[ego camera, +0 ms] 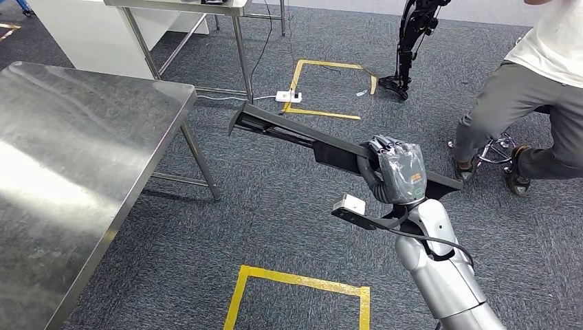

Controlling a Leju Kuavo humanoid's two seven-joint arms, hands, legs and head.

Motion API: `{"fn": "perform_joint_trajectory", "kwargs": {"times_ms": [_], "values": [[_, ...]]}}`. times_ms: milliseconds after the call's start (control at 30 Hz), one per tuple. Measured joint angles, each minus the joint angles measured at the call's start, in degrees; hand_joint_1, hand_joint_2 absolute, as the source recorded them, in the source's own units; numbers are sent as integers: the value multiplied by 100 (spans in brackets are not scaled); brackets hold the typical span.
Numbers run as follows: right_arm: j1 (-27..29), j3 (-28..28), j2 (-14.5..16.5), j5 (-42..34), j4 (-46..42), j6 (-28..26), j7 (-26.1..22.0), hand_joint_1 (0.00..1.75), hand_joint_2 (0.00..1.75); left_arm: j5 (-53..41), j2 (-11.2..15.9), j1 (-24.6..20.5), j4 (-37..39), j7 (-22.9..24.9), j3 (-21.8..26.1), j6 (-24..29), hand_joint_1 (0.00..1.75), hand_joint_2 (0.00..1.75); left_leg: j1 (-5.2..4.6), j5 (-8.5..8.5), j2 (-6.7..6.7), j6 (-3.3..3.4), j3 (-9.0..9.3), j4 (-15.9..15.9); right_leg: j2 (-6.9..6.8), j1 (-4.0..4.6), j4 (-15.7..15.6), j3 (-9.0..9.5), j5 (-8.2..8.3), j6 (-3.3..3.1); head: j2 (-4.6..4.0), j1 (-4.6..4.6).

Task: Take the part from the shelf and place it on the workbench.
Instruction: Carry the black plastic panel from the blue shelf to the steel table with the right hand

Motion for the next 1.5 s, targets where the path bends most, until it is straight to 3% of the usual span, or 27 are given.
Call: {"fn": "perform_joint_trajectory", "kwargs": {"times_ms": [200, 400, 500, 567, 633, 700, 767, 800, 867, 933, 1033, 1100, 1133, 1200, 1267, 1300, 1333, 1400, 1433, 1500], "values": [[-1, 2, 16, 64, 0, 28, 0, 168, 175, -17, 0, 0, 0, -13, 0, -2, 0, 175, -4, 0, -1, 1, 0, 0, 0, 0, -1, 0, 0, 0, 0, 0], [-1, 7, 60, 115, -2, 55, 4, 168, 175, -18, 3, 0, 0, -15, 13, -2, 0, 175, -20, -12, -2, 38, -11, 18, -3, -63, -17, 20, 17, 26, 1, 1], [-2, 10, 83, 146, -5, 68, 17, 168, 175, -18, 8, 0, 0, -14, 32, -1, 0, 175, -40, -16, -3, 89, -16, 18, -3, -84, -43, 30, 34, 57, 1, -1], [-3, 9, 97, 155, -18, 77, 18, 168, 175, -19, 11, 0, -1, -14, 39, 0, 0, 175, -24, 41, -6, 162, 54, -99, -4, -64, -41, 28, 21, 79, 0, 7], [-14, 8, 105, 157, -29, 80, 19, 168, 175, -21, 7, -2, -1, -15, 46, 0, 0, 175, 4, 121, -8, 241, 145, -245, -5, -28, 323, -140, -168, 23, -1, 19], [-11, 8, 108, 157, -28, 81, 21, 168, 175, -23, -1, -1, 0, -15, 52, 0, 0, 175, 2, 147, -25, 275, 160, -279, -4, -18, 1087, -512, -478, -59, -1, 24], [11, 9, 108, 159, -26, 85, 24, 168, 175, -24, -5, 6, 0, -15, 56, -1, 0, 175, -9, 144, -73, 274, 153, -268, -4, -18, 1547, -756, -593, -46, -1, 25], [16, 9, 108, 160, -26, 86, 25, 168, 175, -24, -6, 9, 0, -15, 56, -1, 0, 175, -12, 140, -105, 267, 150, -254, -4, -18, 1459, -720, -522, -8, -1, 26], [15, 8, 108, 166, -26, 86, 26, 168, 175, -24, -9, 10, 0, -15, 57, -2, 0, 175, -12, 107, -176, 229, 137, -183, 30, -23, 706, -346, -218, 70, -1, 28], [8, 11, 110, 174, -27, 87, 27, 168, 175, -24, -10, 6, 0, -15, 57, -2, 0, 175, -30, 50, -243, 165, 77, -72, 71, -18, 101, -21, -19, 59, 0, 28], [-2, 14, 120, 181, -28, 92, 27, 168, 175, -24, -8, 19, 0, -15, 60, -2, 0, 175, -24, 22, -291, 114, -7, 6, 43, -11, 7, 7, 28, -31, -1, 14], [-10, 17, 132, 185, -28, 93, 28, 168, 175, -24, -4, 28, 1, -15, 63, -1, 0, 175, 3, -85, -219, 46, -78, 154, 4, -34, -5, 6, 45, -79, -1, -1], [-13, 18, 137, 186, -28, 93, 27, 168, 175, -24, -3, 28, 1, -15, 65, -1, 0, 175, 31, -224, -154, -8, -178, 371, -21, -48, -11, 9, 50, -102, -1, -13], [-12, 17, 140, 189, -28, 93, 26, 168, 175, -25, -5, 26, 1, -15, 66, -1, 0, 175, 112, -603, -33, -119, -530, 1100, -76, -30, -11, 4, 48, -130, 0, -38], [-6, 17, 140, 191, -28, 93, 26, 168, 175, -26, -8, 31, 2, -15, 66, -2, 0, 175, 192, -782, 4, -186, -834, 1663, -141, -21, -10, -8, 46, -130, 0, -39], [-4, 17, 140, 192, -28, 93, 25, 168, 175, -26, -9, 33, 2, -15, 66, -2, 0, 175, 222, -715, 18, -205, -845, 1655, -174, -20, -10, -10, 45, -129, 0, -39], [-4, 17, 140, 192, -28, 93, 24, 168, 175, -26, -10, 33, 2, -15, 66, -2, 0, 175, 245, -549, 40, -214, -729, 1404, -207, -21, -10, -8, 44, -128, 0, -39], [-9, 16, 140, 192, -30, 93, 22, 168, 175, -31, -8, 24, 2, -15, 66, -2, 0, 175, 252, -179, 180, -195, -294, 560, -268, -17, -13, 3, 42, -123, 0, -38], [-15, 15, 140, 192, -31, 93, 22, 168, 175, -34, -7, 16, 2, -15, 66, -1, 0, 175, 236, -74, 248, -173, -130, 232, -296, -11, -19, 8, 41, -112, -1, -34], [-21, 14, 139, 191, -33, 93, 22, 168, 175, -41, -6, 7, 2, -15, 66, -1, 0, 175, 184, -57, 296, -118, -44, 29, -353, -11, -41, 22, 39, -61, 1, -29]]}}
